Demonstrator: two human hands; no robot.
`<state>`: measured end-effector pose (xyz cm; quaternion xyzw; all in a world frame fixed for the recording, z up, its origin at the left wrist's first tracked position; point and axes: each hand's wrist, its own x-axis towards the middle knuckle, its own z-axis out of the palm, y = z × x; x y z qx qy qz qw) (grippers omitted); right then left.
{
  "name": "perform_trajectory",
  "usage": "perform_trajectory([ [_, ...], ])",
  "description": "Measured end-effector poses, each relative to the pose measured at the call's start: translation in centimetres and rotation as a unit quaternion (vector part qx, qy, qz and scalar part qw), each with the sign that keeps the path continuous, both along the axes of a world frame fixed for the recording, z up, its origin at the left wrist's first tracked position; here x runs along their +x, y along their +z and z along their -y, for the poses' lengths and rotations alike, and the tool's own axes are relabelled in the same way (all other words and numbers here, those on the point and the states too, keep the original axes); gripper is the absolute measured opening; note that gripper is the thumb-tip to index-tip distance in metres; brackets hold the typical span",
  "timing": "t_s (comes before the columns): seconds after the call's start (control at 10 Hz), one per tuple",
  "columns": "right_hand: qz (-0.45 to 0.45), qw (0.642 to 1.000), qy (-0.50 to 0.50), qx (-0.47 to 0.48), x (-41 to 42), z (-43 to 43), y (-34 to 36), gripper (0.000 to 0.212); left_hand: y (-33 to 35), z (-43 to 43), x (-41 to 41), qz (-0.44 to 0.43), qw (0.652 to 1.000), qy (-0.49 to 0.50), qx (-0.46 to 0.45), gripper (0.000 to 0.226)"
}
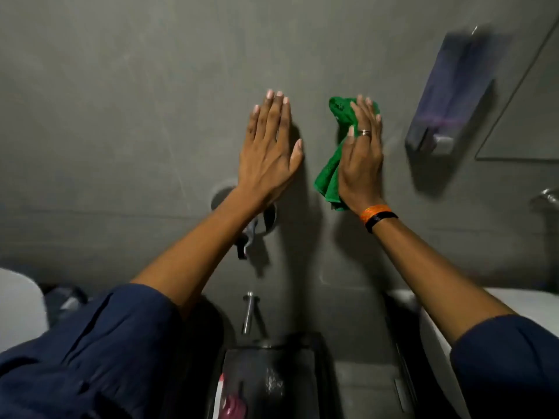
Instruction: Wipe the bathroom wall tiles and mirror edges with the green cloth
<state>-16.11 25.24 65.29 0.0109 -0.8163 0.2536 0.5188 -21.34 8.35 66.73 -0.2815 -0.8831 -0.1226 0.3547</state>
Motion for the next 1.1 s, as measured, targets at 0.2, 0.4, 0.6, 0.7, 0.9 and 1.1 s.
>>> perform_trajectory([
  [0.2,0.167,0.978,0.029,-0.123,5.0,2.3,-18.6,0.040,-18.0,1.4,4.9,0.168,0.986,-0.021,0.007,0.067],
  [0.4,0.349,0.920,0.043,-0.171,11.5,3.9,-39.2,0.043,-37.9,3.1,11.2,0.328,0.944,-0.016,-0.012,0.064],
  [0.6,0.545,0.835,0.045,-0.057,16.3,6.7,-57.9,0.050,-56.2,5.6,17.0,0.440,0.895,-0.003,-0.079,0.063],
  [0.7,0.637,0.767,0.056,0.050,17.7,7.8,-63.3,0.062,-61.5,6.3,18.5,0.470,0.877,0.001,-0.101,0.063],
  [0.9,0.595,0.795,-0.010,0.118,18.4,8.6,-68.7,0.064,-69.3,6.1,19.9,0.497,0.860,0.007,-0.112,0.062],
  [1.1,0.583,0.802,-0.024,0.125,17.7,8.6,-68.4,0.066,-69.8,5.4,19.3,0.485,0.870,0.016,-0.088,0.062],
])
